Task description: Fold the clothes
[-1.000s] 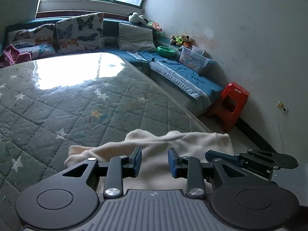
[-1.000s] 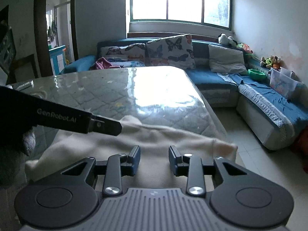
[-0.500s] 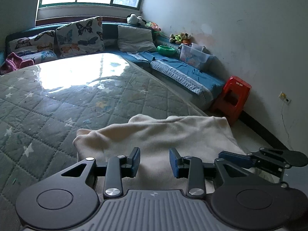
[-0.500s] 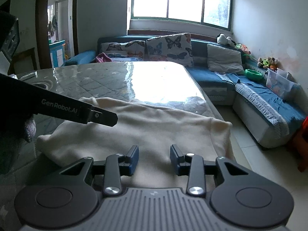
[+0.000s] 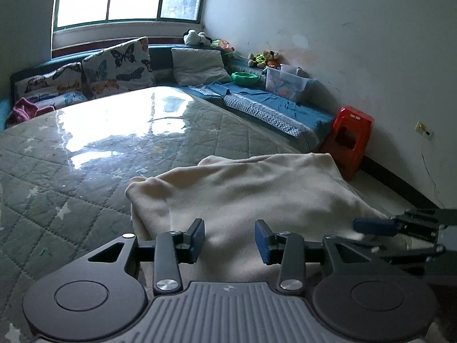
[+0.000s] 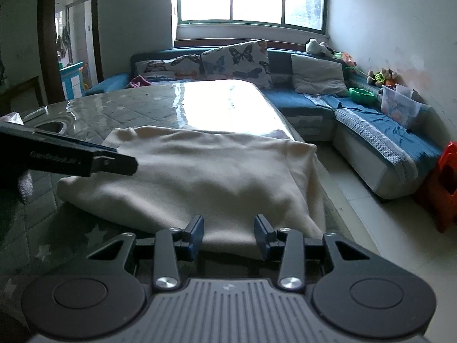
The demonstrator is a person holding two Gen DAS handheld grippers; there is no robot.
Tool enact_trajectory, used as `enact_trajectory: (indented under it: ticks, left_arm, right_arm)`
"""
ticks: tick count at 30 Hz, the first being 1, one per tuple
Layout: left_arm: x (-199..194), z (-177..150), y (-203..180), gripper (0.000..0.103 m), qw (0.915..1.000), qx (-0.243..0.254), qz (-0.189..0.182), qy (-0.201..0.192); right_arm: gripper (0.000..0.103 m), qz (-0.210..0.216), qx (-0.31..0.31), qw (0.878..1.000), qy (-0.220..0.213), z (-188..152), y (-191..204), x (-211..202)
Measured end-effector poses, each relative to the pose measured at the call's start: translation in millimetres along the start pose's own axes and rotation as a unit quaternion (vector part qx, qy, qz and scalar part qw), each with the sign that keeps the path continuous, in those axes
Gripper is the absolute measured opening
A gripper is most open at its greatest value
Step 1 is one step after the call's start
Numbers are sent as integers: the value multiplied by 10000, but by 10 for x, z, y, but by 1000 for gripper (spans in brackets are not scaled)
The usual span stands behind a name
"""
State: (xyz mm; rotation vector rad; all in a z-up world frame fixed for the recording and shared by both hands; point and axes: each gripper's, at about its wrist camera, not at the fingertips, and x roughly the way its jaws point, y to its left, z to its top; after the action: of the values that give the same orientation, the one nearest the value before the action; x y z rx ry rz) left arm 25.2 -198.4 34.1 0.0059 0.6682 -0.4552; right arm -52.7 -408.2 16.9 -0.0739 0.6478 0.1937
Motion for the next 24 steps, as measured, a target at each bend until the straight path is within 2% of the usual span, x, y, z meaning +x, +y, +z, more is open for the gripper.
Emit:
enact_trajectory:
  ticks: [11,15,18,24]
  left_arm:
    - [-135,-220,-5,45,9996,267,71,-55]
    - [-184,-231,-14,46,9995,308,70,-93]
    - [-201,-232,0,46,9995,283,75,-86]
    - [-236,-234,27,47,9997,233,84,-74]
  right_arm:
    - [40,-198,253,9995,25,-57,-199,-8]
    - [40,-199,279,9993,-155,27,-214,-49]
    - [40,-206,284,9991,-235,107,-222,26]
    - [40,-234,304,9992,-107,101,-226,184]
